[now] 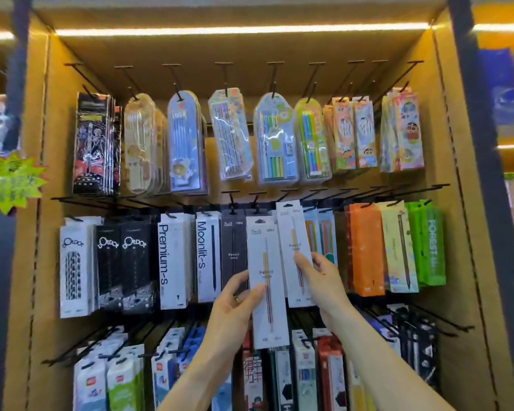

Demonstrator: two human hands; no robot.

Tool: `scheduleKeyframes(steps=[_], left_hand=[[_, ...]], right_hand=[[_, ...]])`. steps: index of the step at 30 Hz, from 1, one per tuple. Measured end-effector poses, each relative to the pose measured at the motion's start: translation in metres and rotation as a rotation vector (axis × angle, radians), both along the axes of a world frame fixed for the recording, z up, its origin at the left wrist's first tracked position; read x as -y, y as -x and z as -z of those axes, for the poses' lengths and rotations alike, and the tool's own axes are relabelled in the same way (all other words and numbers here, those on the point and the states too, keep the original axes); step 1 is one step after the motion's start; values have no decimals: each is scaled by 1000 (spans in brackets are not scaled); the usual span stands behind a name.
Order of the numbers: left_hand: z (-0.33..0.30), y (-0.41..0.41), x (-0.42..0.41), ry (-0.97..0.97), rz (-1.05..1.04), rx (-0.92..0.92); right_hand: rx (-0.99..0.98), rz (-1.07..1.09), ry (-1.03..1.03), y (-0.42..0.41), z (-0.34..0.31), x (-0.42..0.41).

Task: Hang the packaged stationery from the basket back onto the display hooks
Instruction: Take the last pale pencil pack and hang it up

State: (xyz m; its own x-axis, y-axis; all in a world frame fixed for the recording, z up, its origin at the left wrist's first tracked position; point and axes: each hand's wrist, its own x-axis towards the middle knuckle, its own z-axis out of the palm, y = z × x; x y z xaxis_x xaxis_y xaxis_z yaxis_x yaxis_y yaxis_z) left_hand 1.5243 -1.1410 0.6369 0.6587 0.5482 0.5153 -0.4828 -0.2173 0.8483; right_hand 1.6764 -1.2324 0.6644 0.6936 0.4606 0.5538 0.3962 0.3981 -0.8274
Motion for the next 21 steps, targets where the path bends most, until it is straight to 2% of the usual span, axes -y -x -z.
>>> scheduleKeyframes(steps=[11, 21], left_hand=[[-8, -24, -21, -18, 39, 18], [-12, -43, -28, -75, 37, 14]], right_hand=[[-100, -38, -37, -14, 5, -14], [-112, 54, 148, -50, 2, -51]])
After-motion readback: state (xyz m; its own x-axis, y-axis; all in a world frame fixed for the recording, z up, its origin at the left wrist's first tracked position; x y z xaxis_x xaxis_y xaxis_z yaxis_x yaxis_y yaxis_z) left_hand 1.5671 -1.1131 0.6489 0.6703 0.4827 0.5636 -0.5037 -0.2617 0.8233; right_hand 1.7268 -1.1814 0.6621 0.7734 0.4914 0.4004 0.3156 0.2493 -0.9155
